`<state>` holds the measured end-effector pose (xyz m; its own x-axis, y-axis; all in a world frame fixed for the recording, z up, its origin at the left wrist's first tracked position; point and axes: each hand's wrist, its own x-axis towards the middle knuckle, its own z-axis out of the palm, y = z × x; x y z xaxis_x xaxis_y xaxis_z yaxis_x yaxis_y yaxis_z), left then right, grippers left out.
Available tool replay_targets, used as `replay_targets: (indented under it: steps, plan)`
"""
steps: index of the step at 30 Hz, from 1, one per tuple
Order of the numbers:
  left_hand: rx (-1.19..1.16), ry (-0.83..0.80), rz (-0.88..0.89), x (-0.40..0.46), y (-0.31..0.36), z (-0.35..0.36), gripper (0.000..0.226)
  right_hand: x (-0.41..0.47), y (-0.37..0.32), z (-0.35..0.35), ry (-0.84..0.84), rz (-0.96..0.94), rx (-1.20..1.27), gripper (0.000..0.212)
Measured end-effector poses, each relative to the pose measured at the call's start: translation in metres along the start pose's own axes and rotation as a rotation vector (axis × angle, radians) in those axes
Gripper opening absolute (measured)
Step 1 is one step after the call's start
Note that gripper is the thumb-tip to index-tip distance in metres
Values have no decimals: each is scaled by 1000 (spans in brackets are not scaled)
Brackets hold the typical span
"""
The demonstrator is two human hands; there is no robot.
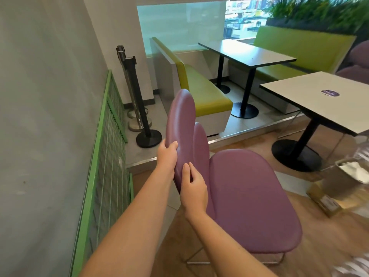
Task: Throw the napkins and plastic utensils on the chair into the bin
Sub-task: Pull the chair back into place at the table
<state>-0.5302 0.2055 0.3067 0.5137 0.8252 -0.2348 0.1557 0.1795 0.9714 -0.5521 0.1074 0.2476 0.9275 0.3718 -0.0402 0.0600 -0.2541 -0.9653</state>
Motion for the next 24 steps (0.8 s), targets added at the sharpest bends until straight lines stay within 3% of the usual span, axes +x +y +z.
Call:
replay_targets:
  steps: [10, 15, 19, 22, 24]
  plan:
    - [-194, 122, 3, -74, -30, 19, 39, -51, 25, -63, 102, -64, -21, 52]
    - [-239, 159, -7, -95, -45, 43, 53, -67, 35, -103, 169, -81, -69, 35]
    - [5, 59, 73, -102, -45, 40, 62, -77, 23, -117, 240, -68, -315, 40]
    - [429, -96, 391, -93, -46, 17, 59, -83, 14, -107, 233, -104, -368, 40]
    - [704, -200, 593, -82, -44, 4, 45, -86, 17, -99, 234, -99, -346, 54]
